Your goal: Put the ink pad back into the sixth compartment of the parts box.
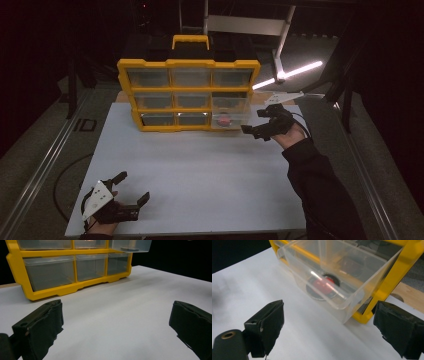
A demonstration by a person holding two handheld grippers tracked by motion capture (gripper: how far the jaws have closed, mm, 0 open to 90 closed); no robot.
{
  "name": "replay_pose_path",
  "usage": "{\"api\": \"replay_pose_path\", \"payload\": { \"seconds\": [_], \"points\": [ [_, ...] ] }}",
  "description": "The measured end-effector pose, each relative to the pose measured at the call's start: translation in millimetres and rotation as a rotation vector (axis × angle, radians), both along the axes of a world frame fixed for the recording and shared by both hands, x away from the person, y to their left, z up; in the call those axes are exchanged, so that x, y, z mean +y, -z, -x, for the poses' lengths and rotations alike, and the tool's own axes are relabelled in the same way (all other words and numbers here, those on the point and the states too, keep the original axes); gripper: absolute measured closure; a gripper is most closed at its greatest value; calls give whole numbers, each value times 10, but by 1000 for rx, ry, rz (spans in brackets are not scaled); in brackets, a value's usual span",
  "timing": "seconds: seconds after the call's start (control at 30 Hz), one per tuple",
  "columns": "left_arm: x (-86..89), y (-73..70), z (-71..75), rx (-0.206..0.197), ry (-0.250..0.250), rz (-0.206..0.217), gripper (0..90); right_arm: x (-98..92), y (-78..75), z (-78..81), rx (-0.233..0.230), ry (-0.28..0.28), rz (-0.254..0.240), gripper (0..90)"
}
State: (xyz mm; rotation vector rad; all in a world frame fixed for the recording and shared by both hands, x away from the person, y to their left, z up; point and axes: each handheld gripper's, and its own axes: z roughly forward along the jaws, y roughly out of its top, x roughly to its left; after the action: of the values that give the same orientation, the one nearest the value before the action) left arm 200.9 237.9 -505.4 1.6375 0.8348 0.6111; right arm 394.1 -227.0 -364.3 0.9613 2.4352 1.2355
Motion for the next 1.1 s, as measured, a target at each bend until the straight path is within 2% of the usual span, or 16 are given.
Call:
{"api": "replay_pose_path", "payload": {
  "seconds": [0.13,0.3,0.57,0.97,1.1],
  "points": [
    [0,0,0,0,-1,1,1,-13,71,42,8,-10,-15,98],
    [-4,0,0,-1,1,-1,1,-28,184,93,6,-6,-9,99],
    [-3,0,0,0,2,0,1,-94,453,174,7,-3,-32,99],
    [-7,1,-1,1,2,-1,0,-256,786,332,-18,-3,-72,99],
    [-9,2,-1,1,2,-1,1,-290,892,417,-29,-32,-96,98]
  ]
}}
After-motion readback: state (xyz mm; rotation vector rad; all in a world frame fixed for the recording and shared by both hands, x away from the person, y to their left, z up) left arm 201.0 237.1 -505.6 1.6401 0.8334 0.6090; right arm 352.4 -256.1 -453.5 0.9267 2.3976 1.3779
